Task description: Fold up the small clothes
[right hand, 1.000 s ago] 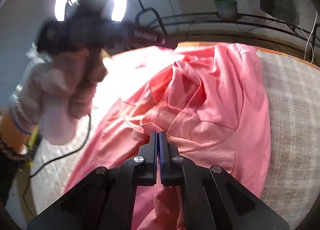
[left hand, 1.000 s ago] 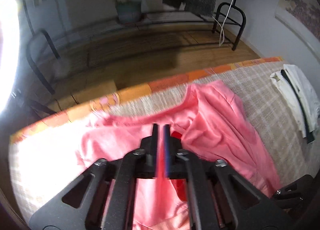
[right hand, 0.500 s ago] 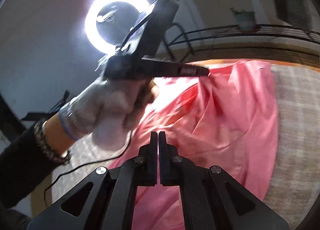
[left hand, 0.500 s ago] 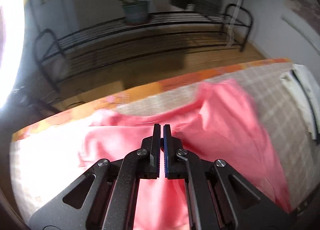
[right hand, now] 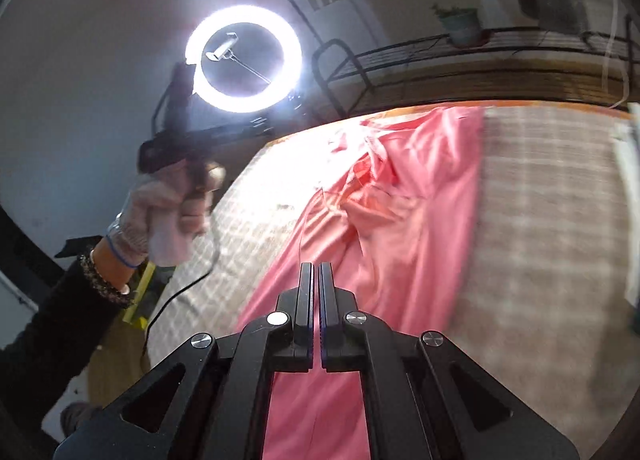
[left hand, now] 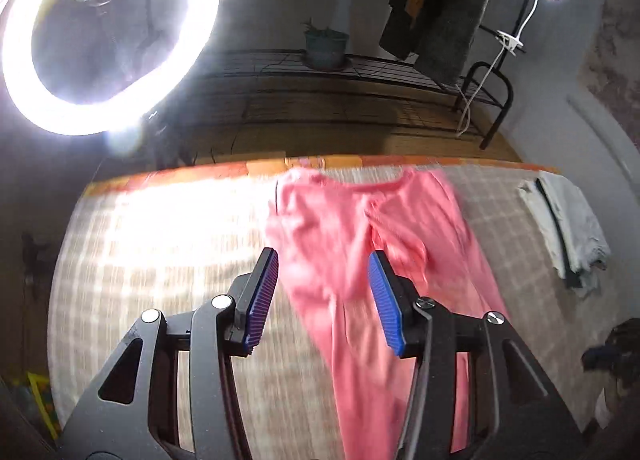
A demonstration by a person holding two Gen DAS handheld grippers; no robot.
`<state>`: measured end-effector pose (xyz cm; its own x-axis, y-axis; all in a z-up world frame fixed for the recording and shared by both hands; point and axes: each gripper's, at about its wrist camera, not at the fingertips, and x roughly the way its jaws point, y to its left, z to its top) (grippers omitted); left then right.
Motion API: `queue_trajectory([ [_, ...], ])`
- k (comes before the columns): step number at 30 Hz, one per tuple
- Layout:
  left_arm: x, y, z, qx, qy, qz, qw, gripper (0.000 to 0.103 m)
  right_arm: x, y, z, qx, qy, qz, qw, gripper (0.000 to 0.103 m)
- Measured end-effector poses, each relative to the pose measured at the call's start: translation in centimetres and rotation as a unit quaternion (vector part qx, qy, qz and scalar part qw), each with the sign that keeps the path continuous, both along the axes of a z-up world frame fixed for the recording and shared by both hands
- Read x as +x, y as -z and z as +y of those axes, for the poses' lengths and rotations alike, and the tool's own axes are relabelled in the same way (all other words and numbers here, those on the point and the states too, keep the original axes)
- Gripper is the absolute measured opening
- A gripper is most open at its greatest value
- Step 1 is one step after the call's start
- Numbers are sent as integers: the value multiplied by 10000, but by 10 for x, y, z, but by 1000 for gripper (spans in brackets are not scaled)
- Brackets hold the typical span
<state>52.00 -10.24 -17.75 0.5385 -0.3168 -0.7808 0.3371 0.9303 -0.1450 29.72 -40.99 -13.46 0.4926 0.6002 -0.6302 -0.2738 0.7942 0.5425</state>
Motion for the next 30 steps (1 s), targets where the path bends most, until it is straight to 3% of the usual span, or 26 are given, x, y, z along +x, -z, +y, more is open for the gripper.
queue_trajectory([
  [8,-143,-30,36,-21,44,243,9997,49,-99,-41,-14,-464,348,142,9982,3],
  [9,-162,-33,39,-4,58,247,9997,49,-113,-42,-13,-507,385,206,9978,6],
  [11,-202,-37,46,-25,74,306,9995,49,-136,-41,-13,-542,445,292,9971,23],
  [13,-232,-35,50,-2,22,403,9992,49,-161,-36,-8,-583,479,316,9967,27],
  [17,-297,-2,57,22,-171,783,9968,49,-200,-14,1,-608,527,508,9955,27],
  [23,-347,60,64,-181,-553,1591,9856,49,-233,21,10,-803,682,776,9914,27],
  [30,-355,92,62,-478,-631,1909,9784,50,-247,59,-1,-389,836,1337,9867,27],
])
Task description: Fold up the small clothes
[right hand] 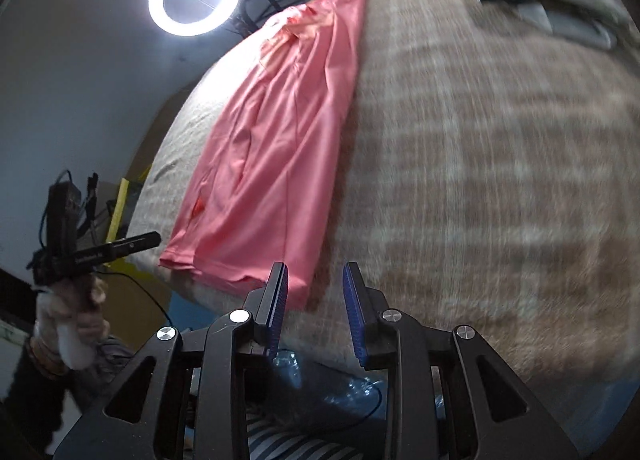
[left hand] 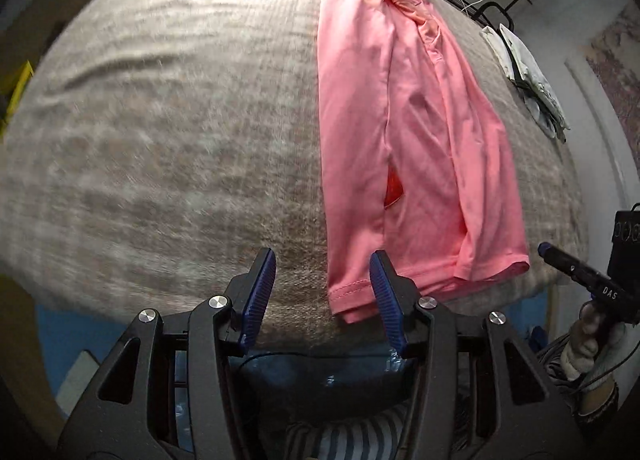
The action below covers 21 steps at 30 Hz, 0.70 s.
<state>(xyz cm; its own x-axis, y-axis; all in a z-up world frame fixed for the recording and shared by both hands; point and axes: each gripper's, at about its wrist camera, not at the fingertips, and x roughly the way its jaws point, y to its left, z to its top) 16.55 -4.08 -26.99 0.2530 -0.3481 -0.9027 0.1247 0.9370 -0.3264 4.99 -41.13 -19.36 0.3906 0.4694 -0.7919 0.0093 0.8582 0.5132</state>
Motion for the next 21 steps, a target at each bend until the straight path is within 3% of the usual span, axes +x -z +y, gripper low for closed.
queue_trajectory([
  [3,1,9,9,-428,-279,11,9987,50,-3,8,-7,306,75,33,9995,27],
  [5,2,10,12,-708,-336,18,9969,50,-4,16,-13,742,224,57,9970,36],
  [7,1,12,15,-1003,-339,57,9944,50,-1,25,-16,1022,325,154,9941,38],
  [11,-5,10,9,-963,-181,-116,9951,47,3,30,-8,1146,122,213,9931,38],
  [12,-4,11,6,-918,-138,-143,9956,42,3,30,-5,1117,53,181,9936,38],
  [14,0,15,5,-835,-165,-108,9963,6,7,28,1,1073,-46,138,9941,38],
  [15,1,18,6,-887,-215,-43,9958,4,9,29,2,1074,-74,135,9941,34],
  [17,1,20,10,-996,-329,-38,9945,2,12,30,3,1026,-94,212,9945,4],
  [21,-11,5,16,-1151,-369,-202,9925,0,9,25,6,830,-125,224,9962,3],
])
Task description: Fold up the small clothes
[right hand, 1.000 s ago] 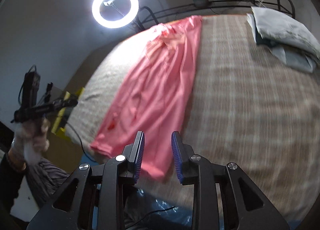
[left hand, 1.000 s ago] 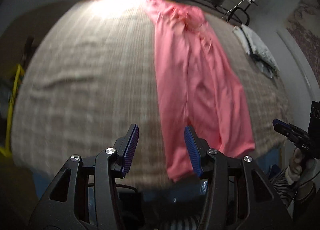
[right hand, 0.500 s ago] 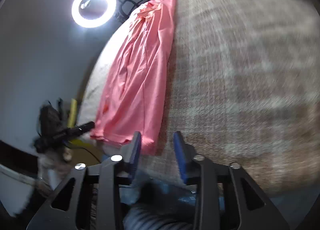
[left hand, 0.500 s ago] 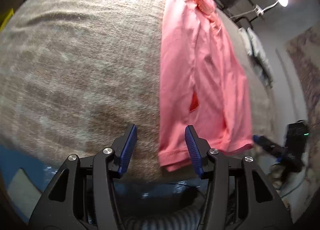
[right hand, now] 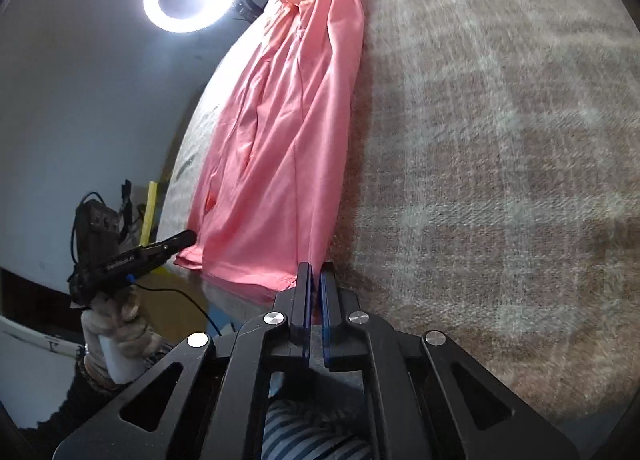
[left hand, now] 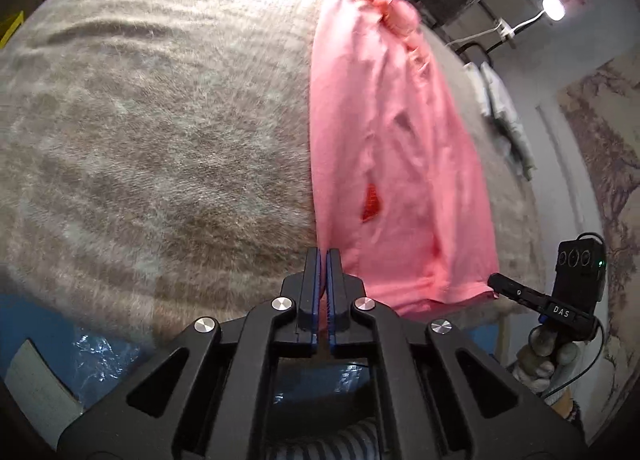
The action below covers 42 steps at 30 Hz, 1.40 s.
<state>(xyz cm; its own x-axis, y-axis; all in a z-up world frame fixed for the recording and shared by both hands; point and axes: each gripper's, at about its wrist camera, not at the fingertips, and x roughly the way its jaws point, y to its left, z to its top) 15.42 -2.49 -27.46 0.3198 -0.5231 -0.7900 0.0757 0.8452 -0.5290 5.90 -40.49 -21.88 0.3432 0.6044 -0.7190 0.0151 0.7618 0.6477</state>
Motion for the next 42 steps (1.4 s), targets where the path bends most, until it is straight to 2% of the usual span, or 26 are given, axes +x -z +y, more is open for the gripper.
queue_trajectory([
  [2,-11,-12,3,-108,47,-187,9998,0,-8,-13,-5,201,27,-213,9996,2],
  [3,-15,-14,2,12,84,-275,9996,0,-14,-23,-8,345,26,-404,9986,2],
  [5,-17,-5,-1,248,166,-229,9993,0,-19,-26,-12,316,20,-504,9982,2],
  [7,-15,9,0,292,89,-55,9995,0,-17,-14,-11,163,40,-277,9995,2],
  [9,-14,16,6,99,-13,-13,9999,0,-14,-2,-6,-103,24,-29,9999,2],
  [12,-15,15,12,-35,-80,34,10000,2,-12,-1,-3,-148,-41,-35,9999,7],
  [13,-16,16,14,-112,-77,88,9999,10,-12,-2,0,-118,-44,-63,9999,7],
  [14,-17,16,16,-247,-60,98,9996,24,-12,-3,2,-77,-18,-65,9999,7],
  [15,-18,14,16,-322,-32,81,9994,30,-11,-3,-1,-24,31,-32,10000,10],
  [16,-20,13,14,-359,9,64,9993,38,-10,-2,-5,45,64,4,10000,21],
  [17,-22,12,11,-376,96,49,9992,41,-11,0,-8,73,100,18,9999,28],
  [22,-25,10,1,-261,210,-35,9994,41,-8,9,-9,317,43,84,9995,28],
  [24,-23,12,-2,-223,289,16,9993,27,-5,9,-4,348,-21,53,9994,28],
  [25,-23,14,-4,-146,309,35,9994,14,-3,10,0,385,-65,68,9992,28],
  [26,-23,14,-5,-95,322,3,9994,8,-2,10,4,415,-92,74,9991,23],
  [27,-22,15,-6,-86,338,10,9994,7,-2,10,6,424,-139,87,9990,19],
  [28,-21,15,-6,-112,327,19,9994,5,-2,11,8,365,-190,98,9991,10],
  [33,-11,13,-4,-409,216,58,9989,3,0,5,13,344,-148,-15,9993,6],
  [37,3,-2,-5,-539,177,-99,9983,3,3,-5,2,651,55,-206,9976,6],
  [42,38,-24,-10,-633,90,-325,9974,3,26,-20,-6,648,197,-429,9968,6],
])
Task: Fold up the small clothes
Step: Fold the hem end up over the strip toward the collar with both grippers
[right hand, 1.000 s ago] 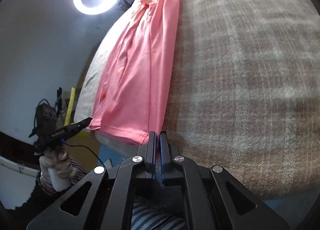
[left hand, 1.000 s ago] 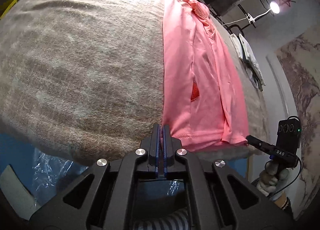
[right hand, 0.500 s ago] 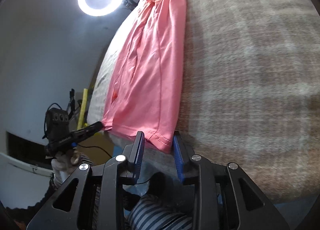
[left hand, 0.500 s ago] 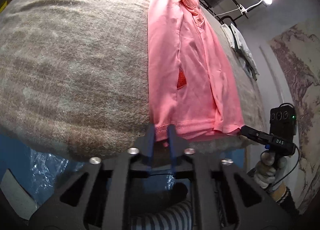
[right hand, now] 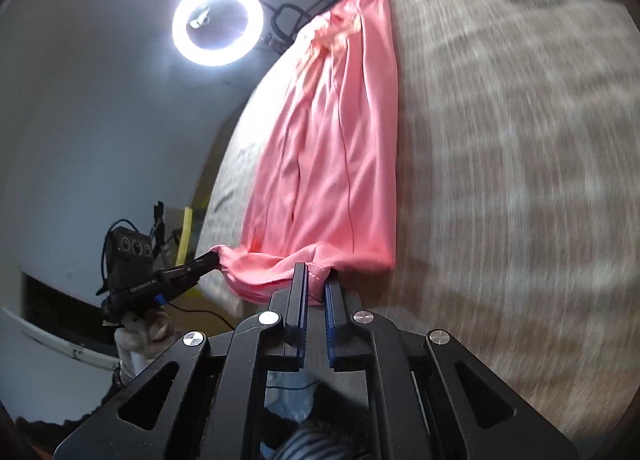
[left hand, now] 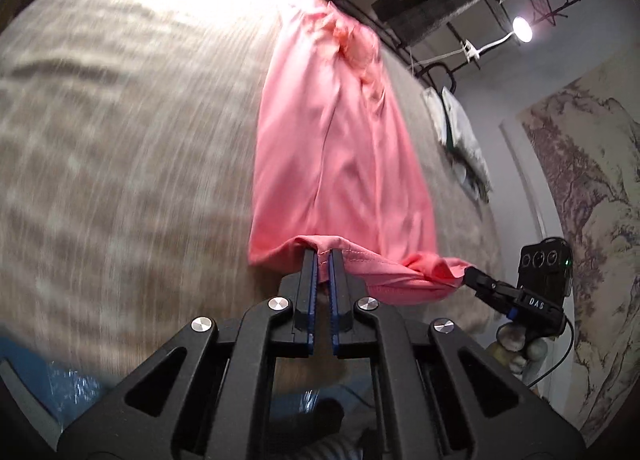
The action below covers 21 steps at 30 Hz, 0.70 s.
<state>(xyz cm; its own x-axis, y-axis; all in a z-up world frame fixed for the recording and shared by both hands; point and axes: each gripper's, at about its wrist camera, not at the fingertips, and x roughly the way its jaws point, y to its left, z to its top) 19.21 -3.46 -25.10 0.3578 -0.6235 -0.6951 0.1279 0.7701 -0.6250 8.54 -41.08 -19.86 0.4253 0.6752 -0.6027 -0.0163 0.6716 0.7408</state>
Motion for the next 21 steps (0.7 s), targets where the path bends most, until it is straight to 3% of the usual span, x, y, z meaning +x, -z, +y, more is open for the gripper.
queue_trajectory([
  [7,57,-12,-10,-7,-190,-203,9996,3,49,-20,-5,-128,176,-341,9992,6],
  [21,159,-5,-27,95,-492,-266,9984,3,143,-20,-30,68,710,-574,9958,6],
])
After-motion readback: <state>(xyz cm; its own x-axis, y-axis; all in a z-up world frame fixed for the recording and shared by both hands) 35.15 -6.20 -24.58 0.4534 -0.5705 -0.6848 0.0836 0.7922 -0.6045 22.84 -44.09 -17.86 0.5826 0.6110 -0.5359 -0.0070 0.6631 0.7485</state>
